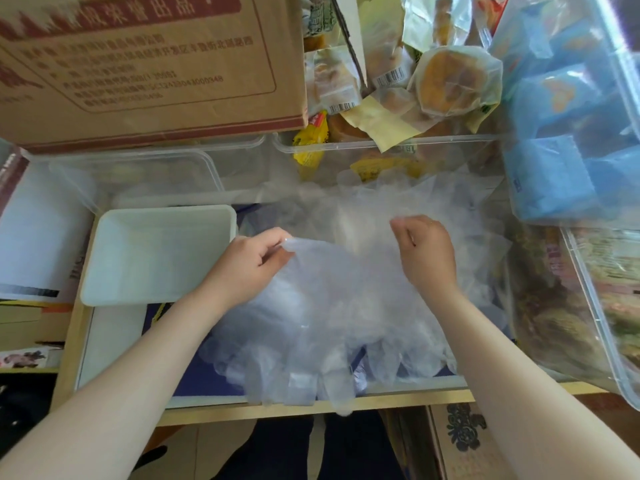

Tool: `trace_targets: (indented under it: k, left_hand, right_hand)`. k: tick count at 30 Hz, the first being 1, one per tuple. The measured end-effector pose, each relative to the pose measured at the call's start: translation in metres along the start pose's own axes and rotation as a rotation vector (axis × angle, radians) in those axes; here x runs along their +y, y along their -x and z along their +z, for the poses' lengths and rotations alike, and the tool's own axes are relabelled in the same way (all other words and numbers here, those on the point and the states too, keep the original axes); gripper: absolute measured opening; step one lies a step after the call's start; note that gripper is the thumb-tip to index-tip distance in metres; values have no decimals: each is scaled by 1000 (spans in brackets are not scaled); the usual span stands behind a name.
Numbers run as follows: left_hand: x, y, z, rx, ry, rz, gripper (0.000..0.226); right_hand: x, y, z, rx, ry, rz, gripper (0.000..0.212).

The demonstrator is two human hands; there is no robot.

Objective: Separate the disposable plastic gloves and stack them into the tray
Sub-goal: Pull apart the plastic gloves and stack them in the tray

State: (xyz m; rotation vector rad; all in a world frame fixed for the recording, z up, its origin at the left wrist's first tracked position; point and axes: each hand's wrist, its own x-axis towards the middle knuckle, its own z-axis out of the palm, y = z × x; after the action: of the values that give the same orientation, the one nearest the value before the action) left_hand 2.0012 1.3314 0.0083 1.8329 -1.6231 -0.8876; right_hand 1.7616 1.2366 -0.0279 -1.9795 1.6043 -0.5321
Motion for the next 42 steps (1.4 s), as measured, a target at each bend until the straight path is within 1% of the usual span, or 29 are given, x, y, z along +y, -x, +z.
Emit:
trace_targets:
  k: [2,4,6,8,10,11,13,14,16,18,19,21,23,27,28,31,33,35,37,38,39,42]
  left_hand:
    - [5,0,2,-50,3,84,38]
    - [14,-2,4,-65,1,135,44]
    - [23,-5,4,-51,0,157,40]
    - [30,-7,4,-15,-18,167,35]
    - [33,-9,3,45,-58,130,32]
    - [34,-9,3,80,-81,88,34]
    - [33,-9,-3,148,-114,-23,38]
    - [31,-9,-7,178,-106,-77,34]
    - [24,-9,-16,236,-74,-177,28]
    - [20,-8,-25,291,-58,-252,35]
    - [19,-7,-29,312,-47,-278,39]
    - [20,-4,-37,353,9,-329,42]
    - [24,-3,-43,389,80,-358,46]
    - [31,-4,-58,484,148,-325,47]
    - [33,-3,-62,509,171,-300,46]
    - [41,0,-71,532,200,-224,45]
    - [43,1,-77,517,187,-204,45]
    - [43,0,-82,486,173,-193,42]
    - [43,-4,-88,447,155,-176,35]
    - [43,-6,-90,430,146,-168,32]
    - [43,-7,-93,413,142,-157,31]
    - [44,-11,-99,323,177,-109,40]
  right_hand:
    - [-5,2,-11,-6,-65,-9,35]
    - [-13,6,-25,43,-148,-50,33]
    - [-22,10,-38,167,-150,-157,31]
    - [-27,12,-49,348,-29,-223,27]
    - [-30,13,-61,471,7,-189,18]
    - [-32,14,-66,472,-46,-171,12]
    - [-40,16,-76,376,-245,-111,8]
    - [-46,17,-81,314,-301,-76,11]
    - [-57,18,-88,228,-290,-31,19]
    - [-66,16,-95,206,-263,50,34]
    - [-70,15,-98,186,-314,123,40]
    - [-77,16,-104,71,-504,269,44]
    - [-86,22,-107,-48,-560,307,42]
    - [-110,35,-105,-113,-691,291,40]
    - [-116,38,-107,-141,-674,253,39]
    - [-136,46,-116,-307,-482,-2,27]
    - [-151,50,-124,-372,-456,-139,22]
    - [-161,49,-129,-420,-542,-189,16]
    - [-163,46,-131,-557,-701,-198,13]
    - [-163,45,-132,-624,-778,-198,15]
    - [-163,44,-133,-665,-826,-197,21]
    - [-167,44,-134,-694,-857,-188,34]
